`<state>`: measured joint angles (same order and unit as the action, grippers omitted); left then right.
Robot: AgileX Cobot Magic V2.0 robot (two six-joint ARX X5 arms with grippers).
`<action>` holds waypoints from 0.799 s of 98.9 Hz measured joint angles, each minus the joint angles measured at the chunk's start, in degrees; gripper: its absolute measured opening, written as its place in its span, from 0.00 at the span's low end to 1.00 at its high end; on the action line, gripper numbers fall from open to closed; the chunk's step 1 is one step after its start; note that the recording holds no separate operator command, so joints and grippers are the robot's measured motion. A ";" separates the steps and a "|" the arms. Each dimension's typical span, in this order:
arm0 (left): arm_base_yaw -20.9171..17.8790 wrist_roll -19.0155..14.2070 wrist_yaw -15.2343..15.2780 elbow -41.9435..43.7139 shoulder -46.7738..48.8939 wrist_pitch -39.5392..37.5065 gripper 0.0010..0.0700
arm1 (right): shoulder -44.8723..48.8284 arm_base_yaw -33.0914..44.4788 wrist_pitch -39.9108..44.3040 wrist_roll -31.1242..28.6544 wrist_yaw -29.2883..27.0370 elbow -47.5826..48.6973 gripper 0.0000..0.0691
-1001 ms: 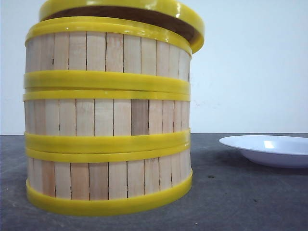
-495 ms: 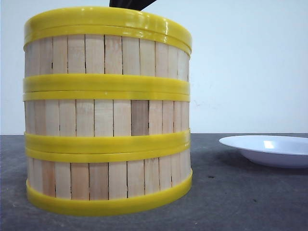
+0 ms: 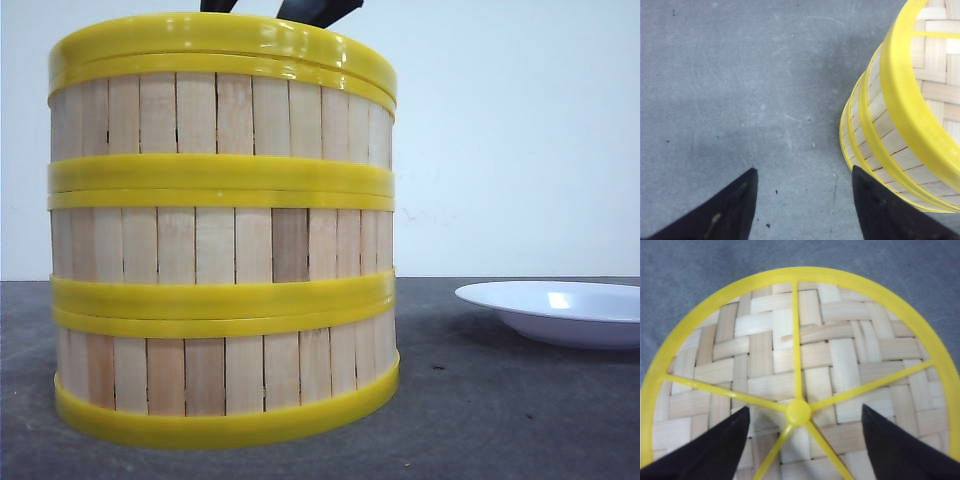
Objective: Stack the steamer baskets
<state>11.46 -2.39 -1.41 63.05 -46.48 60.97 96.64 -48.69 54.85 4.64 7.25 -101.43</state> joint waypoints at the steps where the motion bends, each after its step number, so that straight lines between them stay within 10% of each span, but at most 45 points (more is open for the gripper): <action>1: 0.00 0.00 0.00 0.00 0.00 -0.02 0.50 | -0.17 0.00 0.00 0.00 0.00 0.00 0.66; 40: 0.00 1.18 0.00 0.00 0.00 -1.38 0.50 | -19.39 8.41 7.17 -0.66 -7.39 0.70 0.68; 79: 0.00 1.51 0.00 -0.02 0.00 -2.19 0.50 | -45.09 29.35 3.74 -4.66 -7.21 32.06 0.68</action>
<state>11.46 -0.89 -1.41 63.02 -46.48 58.78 51.55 -19.33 58.59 -0.01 0.03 -69.36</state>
